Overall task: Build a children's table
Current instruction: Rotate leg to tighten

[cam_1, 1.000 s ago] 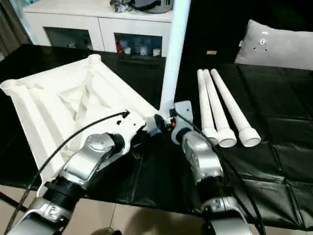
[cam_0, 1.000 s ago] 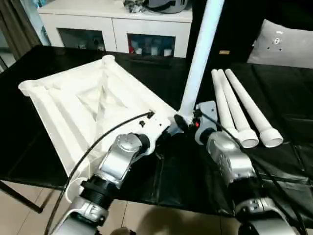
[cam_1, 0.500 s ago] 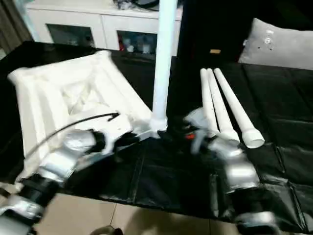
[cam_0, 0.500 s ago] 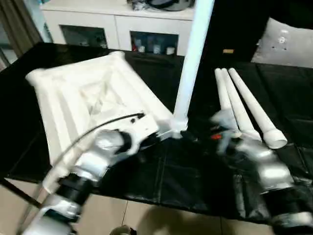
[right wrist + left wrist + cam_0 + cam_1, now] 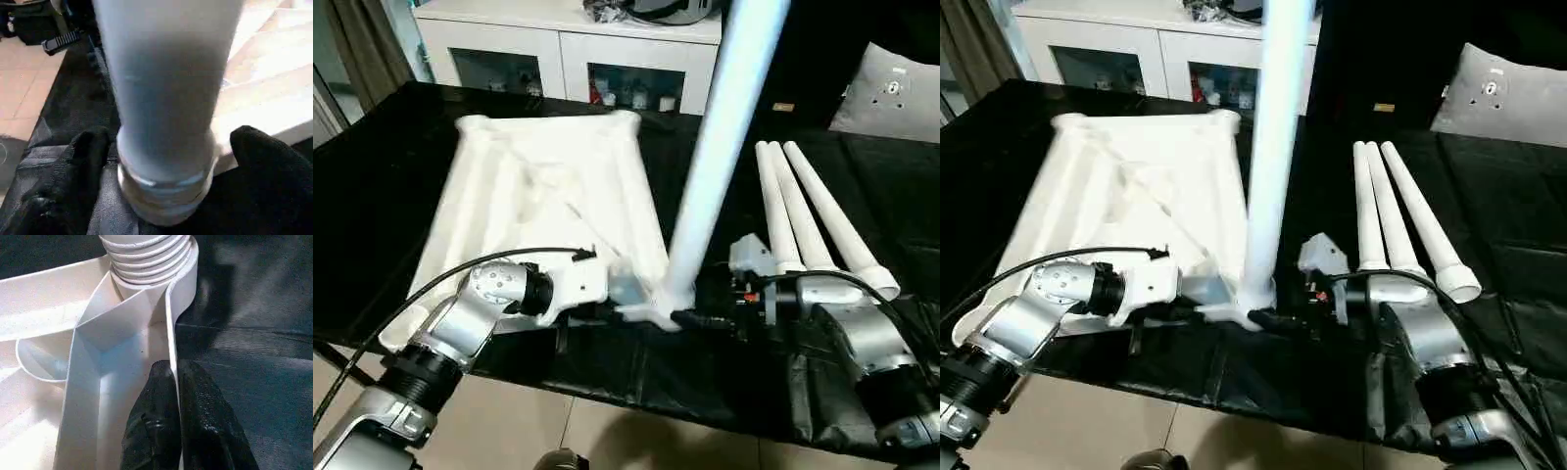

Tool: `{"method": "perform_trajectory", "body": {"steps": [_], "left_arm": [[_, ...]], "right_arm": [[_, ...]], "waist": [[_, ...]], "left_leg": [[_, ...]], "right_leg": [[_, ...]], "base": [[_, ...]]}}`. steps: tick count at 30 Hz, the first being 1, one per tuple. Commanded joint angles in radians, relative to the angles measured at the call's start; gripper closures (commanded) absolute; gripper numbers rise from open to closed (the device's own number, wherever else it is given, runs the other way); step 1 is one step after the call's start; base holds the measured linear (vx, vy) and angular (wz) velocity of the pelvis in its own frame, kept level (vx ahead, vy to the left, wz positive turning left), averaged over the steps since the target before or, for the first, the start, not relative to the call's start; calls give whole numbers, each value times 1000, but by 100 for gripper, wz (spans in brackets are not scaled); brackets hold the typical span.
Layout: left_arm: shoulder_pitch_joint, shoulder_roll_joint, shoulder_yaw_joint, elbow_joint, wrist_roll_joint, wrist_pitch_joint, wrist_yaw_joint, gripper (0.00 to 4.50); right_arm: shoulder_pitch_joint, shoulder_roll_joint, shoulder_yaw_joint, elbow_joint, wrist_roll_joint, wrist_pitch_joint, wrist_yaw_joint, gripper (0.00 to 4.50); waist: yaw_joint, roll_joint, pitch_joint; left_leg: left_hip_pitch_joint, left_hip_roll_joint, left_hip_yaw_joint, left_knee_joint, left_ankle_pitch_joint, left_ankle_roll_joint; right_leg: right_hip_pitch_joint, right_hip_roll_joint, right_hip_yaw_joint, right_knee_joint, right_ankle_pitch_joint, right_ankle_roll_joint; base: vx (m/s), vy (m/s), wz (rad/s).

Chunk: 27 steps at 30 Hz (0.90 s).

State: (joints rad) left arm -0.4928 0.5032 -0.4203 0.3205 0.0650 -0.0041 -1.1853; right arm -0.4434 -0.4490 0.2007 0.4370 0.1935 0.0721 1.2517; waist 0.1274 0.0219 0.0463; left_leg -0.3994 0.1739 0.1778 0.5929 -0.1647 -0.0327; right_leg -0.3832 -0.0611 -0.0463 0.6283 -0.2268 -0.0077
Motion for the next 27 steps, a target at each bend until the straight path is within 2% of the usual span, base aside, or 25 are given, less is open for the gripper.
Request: {"method": "perform_trajectory", "body": {"steps": [1,2,5,6,10,11,13,15,17,18,19,20,21,22,24,25,27], "left_arm": [[-11,12,-47,6,23,-31,-42,450],[-13,13,-47,10,24,-36,-48,450],[-16,12,-46,16,26,-42,-54,450],[-16,11,-45,17,26,-43,-55,450],[-16,14,-44,26,27,-52,-59,450],[-17,13,-44,30,27,-54,-58,450],[-18,12,-44,32,27,-55,-57,450],[-16,6,-38,31,20,-46,-52,450],[-5,-3,-22,16,7,-8,-29,450],[2,-15,-8,3,3,23,0,450],[4,-19,-4,-1,1,33,8,450],[17,-49,22,-27,-15,104,61,450],[17,-51,23,-28,-15,107,64,450],[27,-89,50,-55,-27,178,127,450],[32,-144,79,-81,-42,261,203,450],[33,-161,87,-86,-46,284,226,450],[27,-216,110,-88,-47,341,304,450]], "right_arm": [[-13,0,16,10,4,-8,30,62],[-14,2,18,12,7,-6,36,79],[-14,8,17,16,8,-1,44,94],[-14,10,16,17,7,1,46,117],[-15,23,21,29,7,0,44,137],[-13,26,19,25,13,5,46,160],[-12,27,17,25,16,7,48,165],[-5,32,11,19,25,18,44,171],[13,52,-5,2,43,51,7,176],[20,70,-14,-8,41,78,-40,176],[21,75,-16,-9,40,86,-54,176],[21,114,-29,-7,26,135,-154,177],[21,116,-30,-7,25,137,-160,178],[12,167,-45,10,-3,162,-285,178],[-1,232,-73,32,-3,198,-407,178],[-5,252,-82,38,0,207,-439,178],[-21,307,-104,56,2,225,-525,178]], "waist": [[-3,-11,-61],[-1,-11,-63],[1,-11,-64],[2,-11,-64],[7,-12,-64],[8,-11,-64],[8,-11,-64],[7,-16,-63],[8,-15,-63],[8,-18,-62],[5,-20,-61],[3,-18,-59],[0,-16,-56],[-6,-15,-52],[-30,-14,-49],[-41,-17,-49],[-47,-16,-51]], "left_leg": [[30,65,-18,-66,-183,54],[30,64,-18,-65,-178,57],[30,65,-18,-63,-162,63],[30,65,-18,-63,-159,64],[30,65,-18,-63,-159,62],[30,65,-18,-63,-163,59],[30,65,-18,-64,-169,56],[30,65,-18,-65,-170,54],[30,64,-17,-65,-166,55],[30,65,-17,-66,-169,51],[30,65,-17,-68,-175,48],[33,67,-19,-71,-194,37],[32,66,-20,-74,-206,28],[34,62,-22,-78,-256,8],[35,61,-29,-86,-306,-37],[35,60,-30,-87,-314,-44],[34,60,-29,-86,-310,-44]], "right_leg": [[32,-89,43,-71,-78,-236],[32,-89,43,-70,-70,-236],[32,-88,42,-66,-42,-239],[32,-88,42,-66,-38,-240],[32,-88,42,-66,-48,-239],[32,-89,42,-67,-55,-236],[32,-88,42,-67,-62,-235],[32,-88,42,-67,-67,-233],[31,-89,43,-68,-79,-232],[30,-89,43,-68,-89,-229],[30,-89,43,-68,-98,-229],[28,-90,43,-70,-127,-229],[27,-90,44,-72,-149,-229],[26,-91,44,-82,-230,-215],[27,-95,45,-87,-321,-197],[26,-95,46,-92,-331,-190],[27,-93,48,-93,-313,-184]], "base": [[0,0,0],[0,0,0],[0,0,0],[0,0,0],[0,0,0],[0,0,0],[0,0,0],[0,0,0],[0,0,0],[0,0,0],[0,0,0],[0,0,0],[0,0,0],[0,0,0],[0,0,0],[0,0,0],[0,0,0]]}}
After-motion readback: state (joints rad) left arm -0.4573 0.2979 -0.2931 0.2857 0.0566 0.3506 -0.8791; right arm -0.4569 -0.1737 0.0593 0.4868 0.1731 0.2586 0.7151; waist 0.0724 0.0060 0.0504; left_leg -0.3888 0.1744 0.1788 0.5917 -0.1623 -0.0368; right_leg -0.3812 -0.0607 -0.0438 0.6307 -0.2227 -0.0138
